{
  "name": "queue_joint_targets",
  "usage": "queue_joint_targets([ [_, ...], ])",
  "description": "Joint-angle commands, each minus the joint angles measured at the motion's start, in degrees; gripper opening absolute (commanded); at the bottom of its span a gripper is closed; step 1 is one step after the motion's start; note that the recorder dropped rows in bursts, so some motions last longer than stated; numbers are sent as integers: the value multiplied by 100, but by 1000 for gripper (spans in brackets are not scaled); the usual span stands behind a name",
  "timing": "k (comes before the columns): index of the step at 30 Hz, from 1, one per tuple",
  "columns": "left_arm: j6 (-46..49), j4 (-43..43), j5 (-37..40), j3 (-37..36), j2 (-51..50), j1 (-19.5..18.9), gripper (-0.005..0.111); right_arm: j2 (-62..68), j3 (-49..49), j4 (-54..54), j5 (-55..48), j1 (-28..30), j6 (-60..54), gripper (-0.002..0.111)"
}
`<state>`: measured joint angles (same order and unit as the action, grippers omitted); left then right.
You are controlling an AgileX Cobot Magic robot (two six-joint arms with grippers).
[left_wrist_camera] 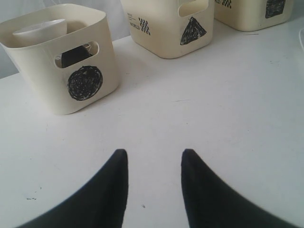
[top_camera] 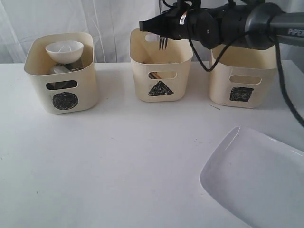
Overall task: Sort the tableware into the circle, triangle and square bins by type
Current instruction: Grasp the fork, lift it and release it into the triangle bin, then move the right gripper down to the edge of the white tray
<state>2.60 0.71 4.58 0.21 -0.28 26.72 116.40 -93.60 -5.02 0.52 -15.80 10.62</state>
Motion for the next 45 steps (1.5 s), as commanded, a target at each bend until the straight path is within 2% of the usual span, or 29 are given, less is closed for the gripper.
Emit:
queue_joint_targets([
  [1,0,-71,-5,-21,28,-7,43,533,-614,-35,5,103,-164,0],
  [4,0,-71,-5,-21,28,-7,43,850,-944,-59,-115,114,-164,5],
  [8,0,-71,-5,-21,28,-7,43,1167,-1300,-138,-202,114,-207,29],
  [10,0,-71,-5,-21,28,-7,43,1197,-1416,-126,-301,114,-207,37],
  [19,0,-71,-5,-21,28,-7,43,591,-1166,-126,-1890,114,-194,35],
  [27,0,-71,-5,-21,28,-7,43,-844,580,-312,-2891,114,-141,36],
  [31,0,-71,-5,-21,28,-7,43,-1579,1360,-310,-3843,50,147,37],
  [37,0,-71,-5,-21,28,-7,43,-2221,2371,-625,-4998,-551,81,66],
  [45,0,-71,-5,-21,28,-7,43,-2282,3041,-1404,-5943,-2238,215,68],
])
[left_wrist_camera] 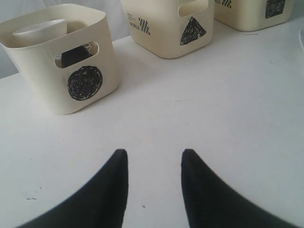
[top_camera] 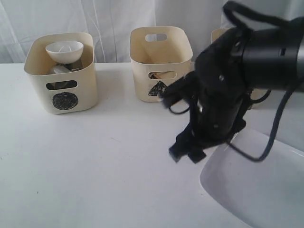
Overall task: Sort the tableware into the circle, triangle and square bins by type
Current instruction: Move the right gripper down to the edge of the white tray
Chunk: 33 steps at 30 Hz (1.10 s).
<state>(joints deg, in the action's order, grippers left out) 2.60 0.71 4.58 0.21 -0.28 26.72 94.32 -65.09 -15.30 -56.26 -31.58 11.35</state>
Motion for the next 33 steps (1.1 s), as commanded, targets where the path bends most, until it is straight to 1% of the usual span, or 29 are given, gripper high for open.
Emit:
queue_joint_targets([
  [1,0,-71,-5,-21,28,-7,43,-74,217,-462,-322,-809,327,68],
  [2,0,-71,-5,-21,28,-7,43,-74,241,-622,-375,-1025,506,68],
  [6,0,-71,-5,-21,28,-7,43,-74,376,-1214,-532,-1592,1114,68],
  [8,0,-71,-5,-21,28,-7,43,-74,500,-1530,-534,-1785,1461,68],
  [11,0,-71,-5,-21,28,-7,43,2,688,-1616,-534,-1942,1726,68],
  [14,0,-71,-5,-21,28,-7,43,158,916,-1642,-535,-1994,1870,68],
  [17,0,-71,-5,-21,28,-7,43,382,1131,-1946,-521,-1994,2187,68],
  [20,0,-71,-5,-21,28,-7,43,599,1255,-2197,-388,-1994,2247,68],
  [26,0,-71,-5,-21,28,-7,43,945,1265,-2303,80,-1994,2417,68],
  [33,0,-71,-5,-21,28,-7,43,1273,1265,-2669,148,-1982,2643,68],
])
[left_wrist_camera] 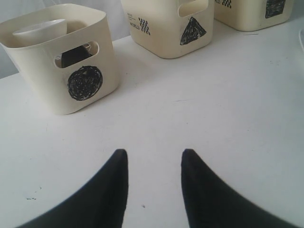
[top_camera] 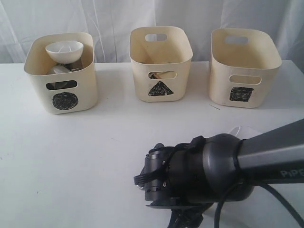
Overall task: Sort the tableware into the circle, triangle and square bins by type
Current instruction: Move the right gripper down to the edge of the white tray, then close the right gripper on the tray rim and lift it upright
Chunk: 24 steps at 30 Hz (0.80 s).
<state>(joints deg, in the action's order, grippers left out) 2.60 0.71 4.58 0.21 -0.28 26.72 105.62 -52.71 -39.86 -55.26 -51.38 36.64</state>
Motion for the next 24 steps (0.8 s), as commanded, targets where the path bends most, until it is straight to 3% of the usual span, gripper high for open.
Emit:
queue_joint_targets([
  [1,0,-71,-5,-21,28,-7,43,180,26,-269,48,-2,114,68],
  [11,0,-71,-5,-21,28,-7,43,531,26,-431,25,152,259,68],
  [14,0,-71,-5,-21,28,-7,43,592,26,-431,50,213,259,63],
  [19,0,-71,-5,-21,28,-7,43,586,136,-369,226,285,331,49],
  [24,0,-71,-5,-21,28,-7,43,586,324,-295,435,285,477,19],
])
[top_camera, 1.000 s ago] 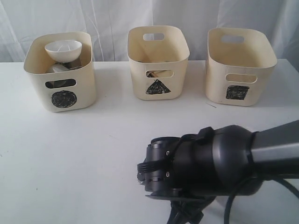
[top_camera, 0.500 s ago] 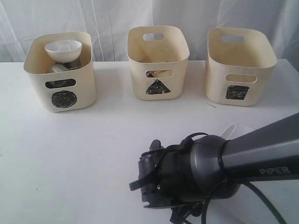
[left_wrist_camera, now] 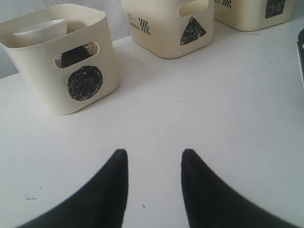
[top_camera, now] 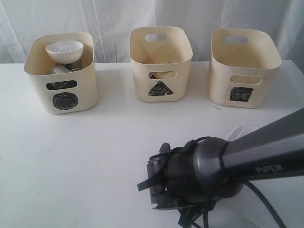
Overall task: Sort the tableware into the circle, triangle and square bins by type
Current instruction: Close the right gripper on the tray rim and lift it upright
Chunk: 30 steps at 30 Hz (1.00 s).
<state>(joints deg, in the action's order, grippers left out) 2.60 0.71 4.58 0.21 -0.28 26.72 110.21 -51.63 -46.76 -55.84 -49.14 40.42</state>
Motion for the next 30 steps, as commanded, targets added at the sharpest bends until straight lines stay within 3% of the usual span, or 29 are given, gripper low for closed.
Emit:
queue_joint_targets([
  [1,0,-71,-5,-21,28,-7,43,128,242,395,560,62,146,12],
  [3,0,-71,-5,-21,28,-7,43,128,245,419,666,62,183,0],
  [14,0,-71,-5,-21,28,-7,43,-405,245,560,1012,49,327,0],
  [30,0,-71,-5,-21,28,-7,43,-2470,5,277,1088,49,525,0],
])
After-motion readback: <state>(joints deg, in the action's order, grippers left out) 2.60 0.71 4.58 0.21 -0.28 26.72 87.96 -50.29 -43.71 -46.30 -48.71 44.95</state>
